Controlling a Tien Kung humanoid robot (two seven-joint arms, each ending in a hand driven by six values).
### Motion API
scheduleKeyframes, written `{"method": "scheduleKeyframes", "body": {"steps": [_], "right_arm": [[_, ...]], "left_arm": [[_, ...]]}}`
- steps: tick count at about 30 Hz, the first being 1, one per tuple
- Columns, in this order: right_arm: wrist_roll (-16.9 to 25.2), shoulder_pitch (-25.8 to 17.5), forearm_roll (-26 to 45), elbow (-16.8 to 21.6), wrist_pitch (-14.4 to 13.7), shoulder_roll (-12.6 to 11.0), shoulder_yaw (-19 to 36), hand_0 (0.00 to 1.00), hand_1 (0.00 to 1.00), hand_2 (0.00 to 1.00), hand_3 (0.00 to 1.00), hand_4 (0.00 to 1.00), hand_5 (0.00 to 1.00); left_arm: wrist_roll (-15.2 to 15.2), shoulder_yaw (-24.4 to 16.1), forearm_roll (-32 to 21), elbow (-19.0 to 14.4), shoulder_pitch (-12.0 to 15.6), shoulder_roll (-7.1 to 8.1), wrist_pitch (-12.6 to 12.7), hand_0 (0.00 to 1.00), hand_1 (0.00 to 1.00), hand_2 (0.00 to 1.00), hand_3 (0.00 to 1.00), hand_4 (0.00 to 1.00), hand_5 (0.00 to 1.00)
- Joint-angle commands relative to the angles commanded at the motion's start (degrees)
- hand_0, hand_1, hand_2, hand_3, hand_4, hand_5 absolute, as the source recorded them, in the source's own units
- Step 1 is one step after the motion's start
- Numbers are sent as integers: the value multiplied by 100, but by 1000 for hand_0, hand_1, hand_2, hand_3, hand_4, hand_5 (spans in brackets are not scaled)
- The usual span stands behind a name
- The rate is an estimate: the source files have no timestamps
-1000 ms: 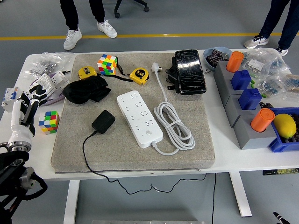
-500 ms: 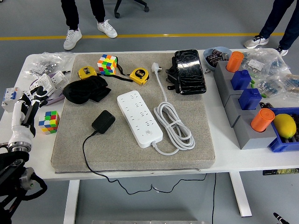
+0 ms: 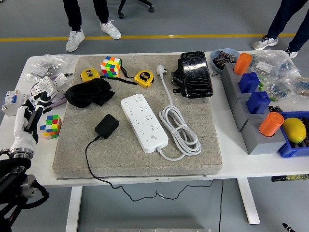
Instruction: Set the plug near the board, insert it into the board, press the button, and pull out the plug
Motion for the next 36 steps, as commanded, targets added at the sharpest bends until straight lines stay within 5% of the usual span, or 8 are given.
{"method": "scheduleKeyframes", "body": {"steps": [36], "right_arm": [[2, -21, 128, -48, 1, -15, -148, 569, 641, 620, 549, 959, 539]], "left_arm": [[215, 69, 81, -7, 39, 24, -60, 650, 687, 716, 706, 924, 724]]}}
